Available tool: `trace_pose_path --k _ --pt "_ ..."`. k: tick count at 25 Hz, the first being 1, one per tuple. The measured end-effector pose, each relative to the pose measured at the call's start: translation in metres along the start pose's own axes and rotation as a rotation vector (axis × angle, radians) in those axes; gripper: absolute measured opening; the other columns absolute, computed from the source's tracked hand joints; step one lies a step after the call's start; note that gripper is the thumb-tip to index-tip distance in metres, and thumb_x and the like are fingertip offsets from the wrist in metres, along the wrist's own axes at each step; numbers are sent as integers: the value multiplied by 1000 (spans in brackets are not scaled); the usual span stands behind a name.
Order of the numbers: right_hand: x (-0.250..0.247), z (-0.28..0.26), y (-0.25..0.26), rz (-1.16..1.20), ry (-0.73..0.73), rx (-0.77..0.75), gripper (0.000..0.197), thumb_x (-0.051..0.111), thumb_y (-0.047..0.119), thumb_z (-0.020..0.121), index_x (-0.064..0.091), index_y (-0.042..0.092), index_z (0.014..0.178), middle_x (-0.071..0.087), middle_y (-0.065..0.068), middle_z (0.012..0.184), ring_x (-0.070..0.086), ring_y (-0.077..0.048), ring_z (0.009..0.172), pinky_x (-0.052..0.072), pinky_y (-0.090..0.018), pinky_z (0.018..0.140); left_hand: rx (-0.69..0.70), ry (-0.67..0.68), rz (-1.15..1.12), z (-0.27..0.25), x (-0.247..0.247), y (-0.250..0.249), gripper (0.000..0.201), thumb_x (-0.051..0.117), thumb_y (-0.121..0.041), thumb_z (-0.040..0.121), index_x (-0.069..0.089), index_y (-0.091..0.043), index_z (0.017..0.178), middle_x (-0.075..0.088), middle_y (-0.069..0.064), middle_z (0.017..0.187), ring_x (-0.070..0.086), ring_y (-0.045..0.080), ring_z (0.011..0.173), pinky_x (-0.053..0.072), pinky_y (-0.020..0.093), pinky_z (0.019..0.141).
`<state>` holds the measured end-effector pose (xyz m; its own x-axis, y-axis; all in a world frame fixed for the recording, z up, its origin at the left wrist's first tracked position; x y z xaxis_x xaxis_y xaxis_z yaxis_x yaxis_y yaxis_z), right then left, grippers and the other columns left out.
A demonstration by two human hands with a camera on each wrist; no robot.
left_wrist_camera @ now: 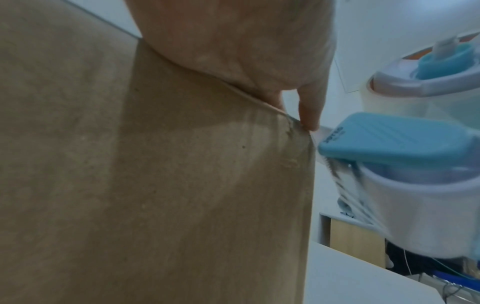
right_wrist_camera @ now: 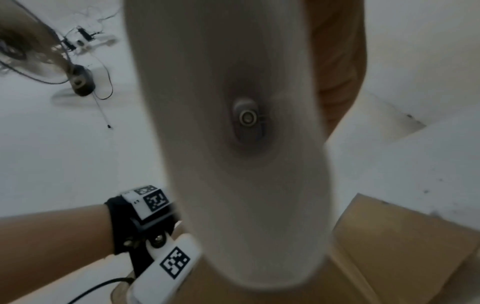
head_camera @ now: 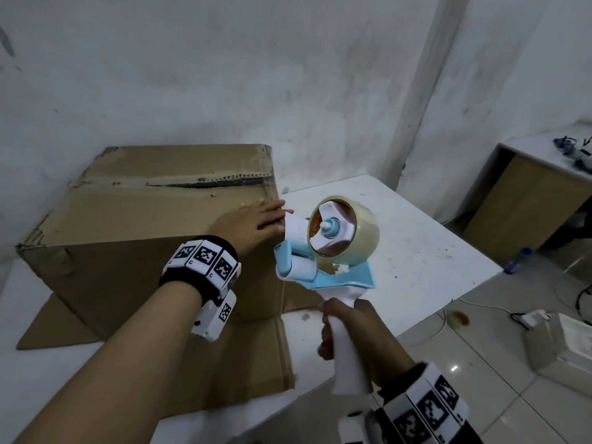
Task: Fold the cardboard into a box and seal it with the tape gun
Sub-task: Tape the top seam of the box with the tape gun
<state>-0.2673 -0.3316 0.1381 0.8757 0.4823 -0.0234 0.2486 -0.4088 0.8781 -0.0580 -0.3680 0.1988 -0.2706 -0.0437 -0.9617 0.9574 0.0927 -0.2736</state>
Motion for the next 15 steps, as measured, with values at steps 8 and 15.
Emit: trace_pose_path --k 8,15 --pt "15 5 -13 66 -40 -22 28 57 13 87 48 9 61 44 2 38 40 -12 34 37 -21 41 23 -6 60 -2 5 0 55 36 -45 94 18 -34 145 9 -16 155 7 10 145 5 35 117" --pt "11 1 -12 189 -23 48 32 55 14 89 42 10 59 39 0 39 35 -12 33 33 -18 39 29 -8 120 -3 7 -1 56 32 -48 94 10 -37 145 5 -13 156 6 12 145 6 37 117"
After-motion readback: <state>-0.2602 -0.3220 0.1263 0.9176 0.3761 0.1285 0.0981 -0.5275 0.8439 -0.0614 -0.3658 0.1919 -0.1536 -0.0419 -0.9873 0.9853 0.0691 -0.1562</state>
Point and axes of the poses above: each hand's wrist, its own z-axis towards the middle knuckle, its own x-axis out of the palm, y = z × x, the point moved 6 cm from there along z, towards the middle knuckle
